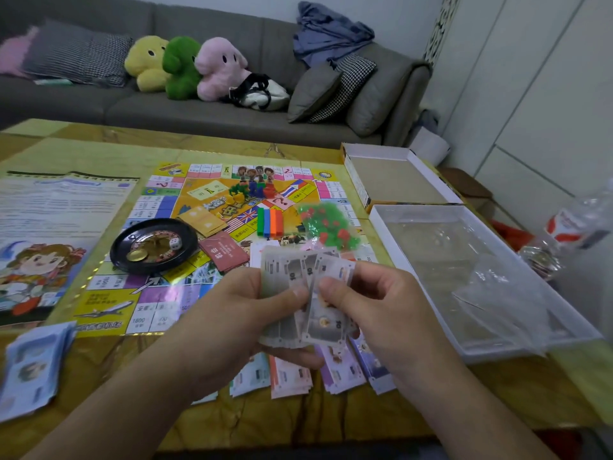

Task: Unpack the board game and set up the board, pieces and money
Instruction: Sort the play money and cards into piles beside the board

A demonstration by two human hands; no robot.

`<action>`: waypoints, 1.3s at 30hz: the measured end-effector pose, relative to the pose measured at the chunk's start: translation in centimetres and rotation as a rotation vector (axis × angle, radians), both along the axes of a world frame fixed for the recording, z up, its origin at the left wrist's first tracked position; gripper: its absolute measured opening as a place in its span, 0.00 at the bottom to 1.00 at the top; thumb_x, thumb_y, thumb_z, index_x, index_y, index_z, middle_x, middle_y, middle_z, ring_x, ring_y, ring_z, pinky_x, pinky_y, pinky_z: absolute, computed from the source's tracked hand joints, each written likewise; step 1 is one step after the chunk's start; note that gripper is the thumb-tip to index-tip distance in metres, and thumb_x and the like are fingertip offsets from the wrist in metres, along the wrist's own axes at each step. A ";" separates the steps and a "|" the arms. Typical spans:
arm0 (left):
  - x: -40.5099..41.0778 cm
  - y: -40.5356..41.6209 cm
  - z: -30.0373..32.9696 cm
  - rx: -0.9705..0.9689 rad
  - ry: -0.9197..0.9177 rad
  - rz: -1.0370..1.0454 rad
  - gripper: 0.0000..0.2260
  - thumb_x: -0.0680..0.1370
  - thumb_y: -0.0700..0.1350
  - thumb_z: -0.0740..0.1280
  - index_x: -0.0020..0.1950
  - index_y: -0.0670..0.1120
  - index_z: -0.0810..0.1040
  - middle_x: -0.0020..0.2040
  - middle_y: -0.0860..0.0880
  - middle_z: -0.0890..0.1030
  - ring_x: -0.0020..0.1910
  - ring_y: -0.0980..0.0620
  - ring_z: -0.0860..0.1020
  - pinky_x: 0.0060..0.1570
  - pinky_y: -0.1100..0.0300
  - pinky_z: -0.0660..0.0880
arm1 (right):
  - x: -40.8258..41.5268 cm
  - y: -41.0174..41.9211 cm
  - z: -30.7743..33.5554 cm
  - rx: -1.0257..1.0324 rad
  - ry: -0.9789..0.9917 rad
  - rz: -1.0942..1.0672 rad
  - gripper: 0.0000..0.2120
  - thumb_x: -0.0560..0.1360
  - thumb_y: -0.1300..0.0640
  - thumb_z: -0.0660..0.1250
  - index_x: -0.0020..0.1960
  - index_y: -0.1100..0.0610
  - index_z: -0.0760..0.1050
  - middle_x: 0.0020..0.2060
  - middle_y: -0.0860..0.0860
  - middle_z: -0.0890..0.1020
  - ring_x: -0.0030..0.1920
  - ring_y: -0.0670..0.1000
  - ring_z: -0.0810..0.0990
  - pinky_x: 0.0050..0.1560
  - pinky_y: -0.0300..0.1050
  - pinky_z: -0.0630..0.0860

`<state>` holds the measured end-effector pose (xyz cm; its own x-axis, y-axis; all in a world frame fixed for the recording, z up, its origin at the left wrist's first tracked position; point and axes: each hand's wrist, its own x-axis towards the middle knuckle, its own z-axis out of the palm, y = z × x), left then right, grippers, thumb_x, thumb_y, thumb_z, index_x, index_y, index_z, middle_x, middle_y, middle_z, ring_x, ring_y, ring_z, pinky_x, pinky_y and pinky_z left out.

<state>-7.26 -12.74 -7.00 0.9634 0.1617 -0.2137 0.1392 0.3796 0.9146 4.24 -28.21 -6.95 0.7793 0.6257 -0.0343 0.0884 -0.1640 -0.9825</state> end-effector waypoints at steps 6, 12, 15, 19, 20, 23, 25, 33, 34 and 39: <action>-0.2 -0.4 -0.4 0.155 -0.015 0.178 0.09 0.79 0.40 0.70 0.58 0.38 0.82 0.49 0.38 0.87 0.45 0.38 0.88 0.34 0.52 0.85 | -0.2 0.2 -0.1 0.040 0.055 0.010 0.03 0.77 0.57 0.75 0.49 0.54 0.88 0.43 0.53 0.89 0.44 0.54 0.89 0.46 0.57 0.87; -0.2 -0.1 -0.7 0.199 0.009 0.170 0.10 0.78 0.43 0.72 0.56 0.40 0.84 0.50 0.39 0.88 0.48 0.36 0.87 0.44 0.41 0.85 | -0.1 0.3 -0.2 0.016 0.001 0.032 0.04 0.76 0.56 0.75 0.50 0.55 0.87 0.42 0.51 0.89 0.44 0.50 0.89 0.42 0.49 0.86; -0.2 0.1 -0.4 0.023 -0.006 0.120 0.12 0.79 0.41 0.68 0.59 0.36 0.82 0.53 0.36 0.86 0.51 0.34 0.86 0.44 0.42 0.86 | 0.3 0.3 -0.2 0.023 -0.017 -0.030 0.03 0.77 0.59 0.75 0.48 0.53 0.87 0.40 0.48 0.89 0.41 0.47 0.88 0.37 0.40 0.83; -0.2 0.4 -0.6 0.054 -0.044 0.087 0.11 0.82 0.38 0.64 0.62 0.37 0.81 0.55 0.36 0.86 0.53 0.34 0.86 0.47 0.44 0.85 | 0.6 0.2 -0.1 0.042 0.007 -0.041 0.04 0.77 0.60 0.74 0.48 0.53 0.87 0.41 0.49 0.89 0.42 0.49 0.89 0.38 0.42 0.84; -0.2 0.5 -0.8 0.102 -0.037 0.108 0.10 0.82 0.38 0.65 0.62 0.38 0.81 0.55 0.37 0.86 0.53 0.35 0.86 0.48 0.42 0.85 | 0.5 0.3 -0.2 0.036 0.022 -0.024 0.04 0.77 0.59 0.74 0.49 0.53 0.87 0.42 0.49 0.89 0.43 0.50 0.89 0.40 0.45 0.85; -0.1 0.8 -1.5 0.222 -0.009 0.173 0.09 0.81 0.41 0.69 0.59 0.42 0.83 0.53 0.39 0.87 0.52 0.36 0.86 0.54 0.37 0.81 | 0.2 0.4 -0.3 0.026 0.059 0.035 0.06 0.77 0.57 0.74 0.52 0.53 0.87 0.45 0.49 0.89 0.46 0.51 0.89 0.45 0.53 0.87; -0.2 0.7 -1.5 0.253 -0.003 0.192 0.08 0.80 0.44 0.71 0.57 0.44 0.85 0.52 0.39 0.87 0.51 0.37 0.87 0.55 0.35 0.81 | 0.0 0.4 -0.3 0.027 0.038 0.055 0.06 0.77 0.57 0.74 0.53 0.54 0.87 0.45 0.50 0.89 0.46 0.51 0.89 0.45 0.52 0.87; -0.3 0.3 -0.3 0.055 -0.019 0.134 0.12 0.83 0.41 0.64 0.63 0.36 0.79 0.54 0.37 0.86 0.52 0.36 0.86 0.44 0.44 0.86 | 0.1 0.4 -0.4 0.050 0.003 -0.020 0.03 0.77 0.59 0.74 0.49 0.55 0.87 0.42 0.53 0.89 0.43 0.55 0.89 0.45 0.62 0.86; -0.4 0.3 -0.5 0.088 -0.026 0.140 0.11 0.83 0.41 0.64 0.62 0.37 0.80 0.54 0.37 0.87 0.51 0.36 0.86 0.44 0.44 0.86 | 0.1 0.4 -0.5 0.054 0.010 -0.020 0.03 0.77 0.59 0.75 0.49 0.55 0.87 0.42 0.54 0.89 0.43 0.56 0.89 0.46 0.64 0.86; -0.3 0.7 -1.4 0.224 -0.006 0.225 0.09 0.81 0.42 0.69 0.58 0.40 0.83 0.51 0.38 0.87 0.48 0.33 0.86 0.52 0.33 0.81 | 0.0 0.4 -0.4 0.065 0.049 0.020 0.05 0.77 0.60 0.74 0.52 0.55 0.87 0.45 0.53 0.89 0.47 0.54 0.89 0.48 0.59 0.87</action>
<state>-7.57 -12.02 -8.36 0.8994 0.4130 -0.1433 0.0692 0.1890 0.9795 4.22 -27.81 -7.32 0.7650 0.6433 -0.0308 0.0427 -0.0984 -0.9942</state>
